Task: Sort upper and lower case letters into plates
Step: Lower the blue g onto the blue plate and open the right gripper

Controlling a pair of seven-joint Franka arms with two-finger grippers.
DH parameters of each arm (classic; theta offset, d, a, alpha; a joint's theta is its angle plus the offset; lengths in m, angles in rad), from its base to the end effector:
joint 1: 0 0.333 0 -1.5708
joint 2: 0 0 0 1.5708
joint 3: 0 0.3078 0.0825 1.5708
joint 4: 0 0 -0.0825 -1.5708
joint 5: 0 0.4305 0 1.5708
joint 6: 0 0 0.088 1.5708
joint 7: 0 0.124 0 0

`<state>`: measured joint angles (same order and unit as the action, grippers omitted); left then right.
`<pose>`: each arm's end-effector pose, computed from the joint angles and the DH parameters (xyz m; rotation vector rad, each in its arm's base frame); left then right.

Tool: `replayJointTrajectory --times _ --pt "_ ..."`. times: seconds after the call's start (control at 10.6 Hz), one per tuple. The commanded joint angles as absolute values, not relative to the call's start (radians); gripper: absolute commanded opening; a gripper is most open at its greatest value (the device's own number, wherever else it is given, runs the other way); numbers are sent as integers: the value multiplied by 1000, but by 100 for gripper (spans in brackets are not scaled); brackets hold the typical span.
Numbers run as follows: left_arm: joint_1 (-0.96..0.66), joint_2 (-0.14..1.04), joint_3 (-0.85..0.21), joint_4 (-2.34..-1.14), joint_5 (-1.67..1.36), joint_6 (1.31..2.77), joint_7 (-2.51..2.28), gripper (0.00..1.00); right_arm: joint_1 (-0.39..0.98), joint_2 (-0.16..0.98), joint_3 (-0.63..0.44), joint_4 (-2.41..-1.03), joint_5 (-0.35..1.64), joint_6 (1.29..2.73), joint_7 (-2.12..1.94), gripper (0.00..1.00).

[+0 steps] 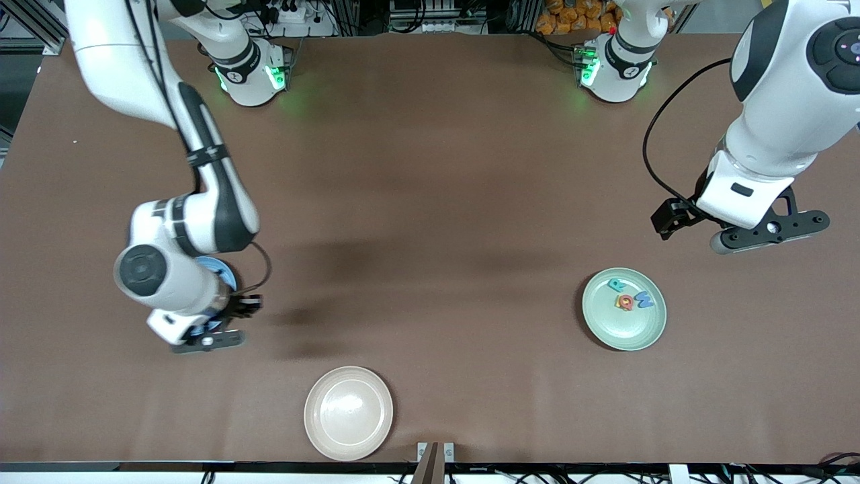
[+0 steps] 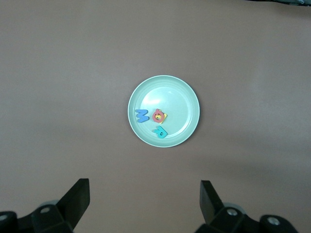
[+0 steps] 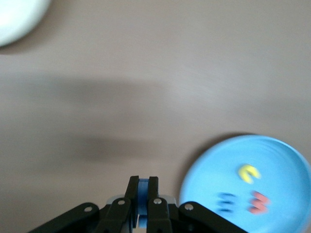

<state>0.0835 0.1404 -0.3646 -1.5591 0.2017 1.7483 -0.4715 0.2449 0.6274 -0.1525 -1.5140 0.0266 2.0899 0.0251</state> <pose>0.6382 -0.1490 0.5400 -3.0090 -0.2492 -0.1651 0.7317 0.0830 0.2466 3.0689 0.1232 -0.0620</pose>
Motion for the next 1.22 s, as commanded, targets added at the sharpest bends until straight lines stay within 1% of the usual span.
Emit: replayJointTrajectory --times 0.0,0.19,0.28,0.38,0.47,0.57,0.66,0.75,0.85,0.94,1.13 --pt "80 104 -336 -1565 131 1730 -408 100 220 597 -184 -1597 28 2095 46 0" --pt "23 86 -252 -1565 89 1709 -364 100 193 604 -187 -1623 28 2115 43 1" --pt "12 77 -233 -1565 86 1698 -342 100 174 612 -186 -1623 28 2117 37 11" --pt "9 71 -227 -1565 86 1697 -316 100 163 617 -186 -1623 29 2123 37 50" --pt "9 66 -226 -1565 84 1691 -301 100 153 615 -184 -1623 35 2125 47 100" --pt "9 64 -224 -1565 84 1687 -299 100 155 608 -186 -1629 35 2122 46 100" --pt "9 64 -224 -1565 84 1684 -296 100 163 591 -186 -1670 35 2140 46 100" --pt "8 63 -221 -1563 84 1675 -295 100 164 547 -186 -1745 35 2198 45 100" --pt "9 61 -218 -1562 78 1664 -279 100 173 484 -184 -1852 35 2282 32 100" --pt "8 54 -194 -1557 63 1646 -238 100 179 429 -183 -1932 34 2327 14 100" --pt "9 51 -166 -1557 57 1617 -166 100 176 323 -183 -2026 34 2323 -64 100"
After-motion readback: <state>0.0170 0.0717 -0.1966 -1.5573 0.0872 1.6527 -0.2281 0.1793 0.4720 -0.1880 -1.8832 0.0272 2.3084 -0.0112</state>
